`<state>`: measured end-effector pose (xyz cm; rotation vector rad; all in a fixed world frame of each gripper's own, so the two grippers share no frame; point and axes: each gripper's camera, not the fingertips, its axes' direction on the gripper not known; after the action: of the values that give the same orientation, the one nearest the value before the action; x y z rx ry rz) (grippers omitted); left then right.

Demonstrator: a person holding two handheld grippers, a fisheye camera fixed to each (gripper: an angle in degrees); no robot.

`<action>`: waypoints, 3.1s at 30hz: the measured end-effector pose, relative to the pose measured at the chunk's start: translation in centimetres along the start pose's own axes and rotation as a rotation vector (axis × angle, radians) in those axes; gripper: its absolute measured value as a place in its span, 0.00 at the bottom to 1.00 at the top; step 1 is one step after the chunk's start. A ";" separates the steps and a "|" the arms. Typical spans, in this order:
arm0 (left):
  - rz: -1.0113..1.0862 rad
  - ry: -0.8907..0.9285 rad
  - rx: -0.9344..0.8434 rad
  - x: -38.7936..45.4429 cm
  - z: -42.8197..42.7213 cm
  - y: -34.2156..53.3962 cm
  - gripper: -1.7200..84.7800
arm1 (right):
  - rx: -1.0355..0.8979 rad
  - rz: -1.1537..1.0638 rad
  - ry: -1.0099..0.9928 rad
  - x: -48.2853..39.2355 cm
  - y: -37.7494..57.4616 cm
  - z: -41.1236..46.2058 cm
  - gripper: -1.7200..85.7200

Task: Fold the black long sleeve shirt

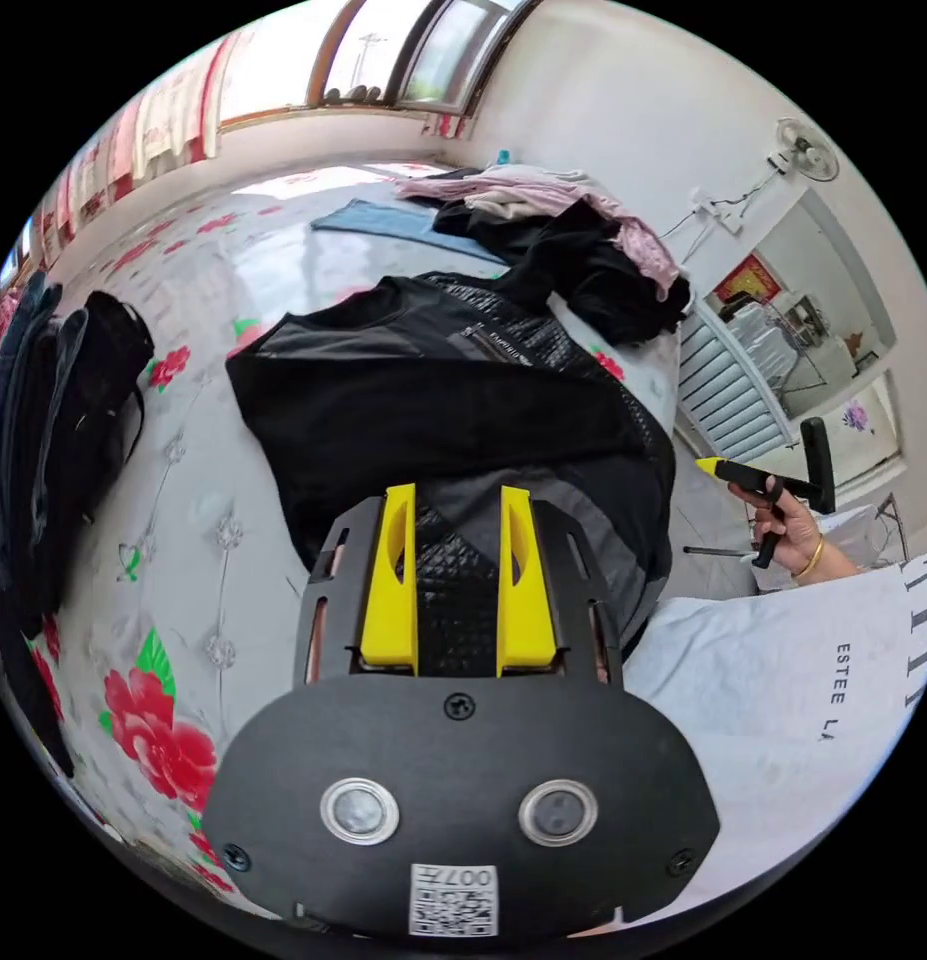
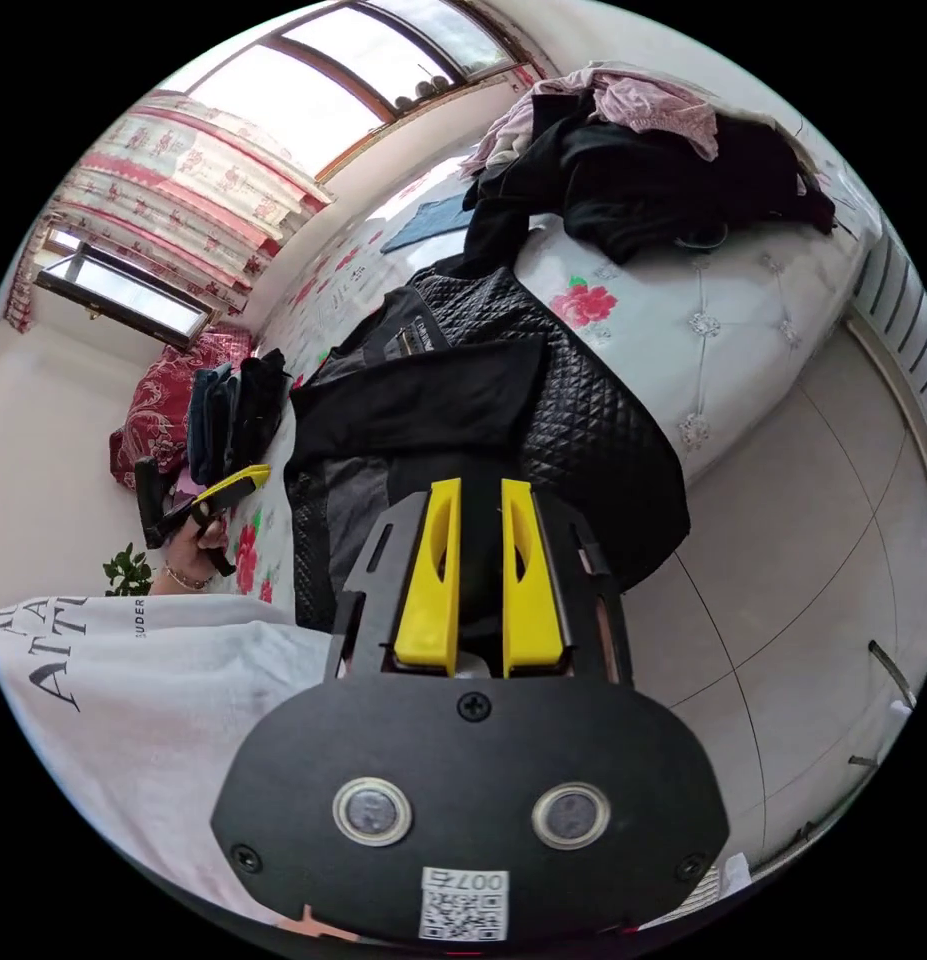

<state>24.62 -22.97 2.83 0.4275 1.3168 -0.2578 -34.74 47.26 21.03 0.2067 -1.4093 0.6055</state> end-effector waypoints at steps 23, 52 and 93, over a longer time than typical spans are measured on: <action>-0.585 -0.261 -0.158 -5.9 6.9 2.1 0.09 | 0.332 -0.279 0.341 -0.7 -35.9 1.5 0.10; -0.453 -0.033 0.029 -10.5 4.8 4.2 0.07 | 0.738 -0.023 -0.217 1.9 -14.4 -15.1 0.02; -0.010 0.321 -0.025 -14.6 2.1 10.7 0.16 | -0.146 -0.851 0.116 -4.5 4.0 13.3 0.03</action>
<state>27.43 -15.17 19.06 0.4544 1.6344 -0.1852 -48.42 42.94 18.13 0.6016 -1.1091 -0.1853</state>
